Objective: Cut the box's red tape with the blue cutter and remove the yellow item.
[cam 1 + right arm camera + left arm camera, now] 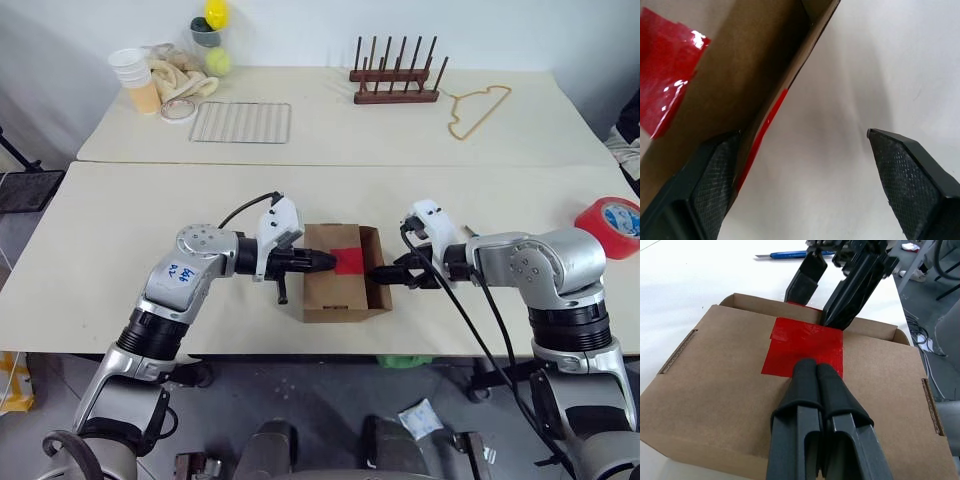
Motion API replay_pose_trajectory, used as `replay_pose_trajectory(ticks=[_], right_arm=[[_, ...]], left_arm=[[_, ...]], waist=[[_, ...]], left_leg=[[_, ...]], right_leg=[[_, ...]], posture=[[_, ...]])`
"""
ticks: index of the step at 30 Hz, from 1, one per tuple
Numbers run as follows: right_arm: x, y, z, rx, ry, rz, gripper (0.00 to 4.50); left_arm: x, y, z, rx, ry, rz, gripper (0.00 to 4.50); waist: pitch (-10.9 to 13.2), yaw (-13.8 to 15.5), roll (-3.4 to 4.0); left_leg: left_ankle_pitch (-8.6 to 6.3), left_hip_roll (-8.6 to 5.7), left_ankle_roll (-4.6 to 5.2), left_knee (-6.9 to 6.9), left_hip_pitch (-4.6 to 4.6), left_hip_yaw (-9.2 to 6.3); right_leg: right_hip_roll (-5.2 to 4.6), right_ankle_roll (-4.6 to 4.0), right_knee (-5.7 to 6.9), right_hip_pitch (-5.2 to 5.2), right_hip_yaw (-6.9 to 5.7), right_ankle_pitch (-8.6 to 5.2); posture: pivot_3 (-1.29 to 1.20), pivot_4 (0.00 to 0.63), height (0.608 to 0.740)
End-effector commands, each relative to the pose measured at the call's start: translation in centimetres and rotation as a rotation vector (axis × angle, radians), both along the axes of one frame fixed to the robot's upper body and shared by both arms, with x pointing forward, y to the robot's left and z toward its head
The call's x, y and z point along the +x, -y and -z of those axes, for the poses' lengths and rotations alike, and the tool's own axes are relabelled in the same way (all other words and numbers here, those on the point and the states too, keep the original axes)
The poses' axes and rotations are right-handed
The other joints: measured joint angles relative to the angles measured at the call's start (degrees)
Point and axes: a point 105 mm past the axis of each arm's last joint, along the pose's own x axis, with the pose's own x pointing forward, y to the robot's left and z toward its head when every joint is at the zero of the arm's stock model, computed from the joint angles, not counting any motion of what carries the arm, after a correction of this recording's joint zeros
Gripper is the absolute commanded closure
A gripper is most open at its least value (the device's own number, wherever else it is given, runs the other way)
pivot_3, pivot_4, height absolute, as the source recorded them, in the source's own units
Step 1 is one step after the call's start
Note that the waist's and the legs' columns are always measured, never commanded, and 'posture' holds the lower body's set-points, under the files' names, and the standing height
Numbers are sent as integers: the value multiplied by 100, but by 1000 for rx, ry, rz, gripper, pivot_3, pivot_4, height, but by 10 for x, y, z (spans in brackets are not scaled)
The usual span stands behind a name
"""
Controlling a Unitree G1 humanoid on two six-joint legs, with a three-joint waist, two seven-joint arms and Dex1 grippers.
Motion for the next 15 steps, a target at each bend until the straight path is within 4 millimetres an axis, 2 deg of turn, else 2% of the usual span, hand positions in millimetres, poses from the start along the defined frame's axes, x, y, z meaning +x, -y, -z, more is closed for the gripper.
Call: replay_pose_trajectory(ticks=[1,10,14,15], right_arm=[[4,9,-2,-96,116,-5,300],[-2,7,21,-277,320,-188,300],[-5,6,22,-247,339,-184,300],[-5,5,16,-204,351,-177,300]], left_arm=[[0,-2,10,32,-20,-12,4500],[1,-4,8,33,-21,-14,4500],[1,-5,6,32,-19,-14,4500],[1,-5,6,31,-19,-15,4500]], waist=[[0,4,0],[-1,-2,-2],[-3,-4,-5],[-3,-3,-5]], left_leg=[[0,0,0,0,0,0],[0,0,0,0,1,4],[0,2,0,0,4,4],[0,2,0,1,4,3]], right_leg=[[0,0,0,0,0,0],[0,0,-3,1,1,0],[0,0,-3,4,0,0],[0,0,-3,5,0,0]], posture=[[0,150,740],[0,150,740],[0,150,740],[0,150,740]])
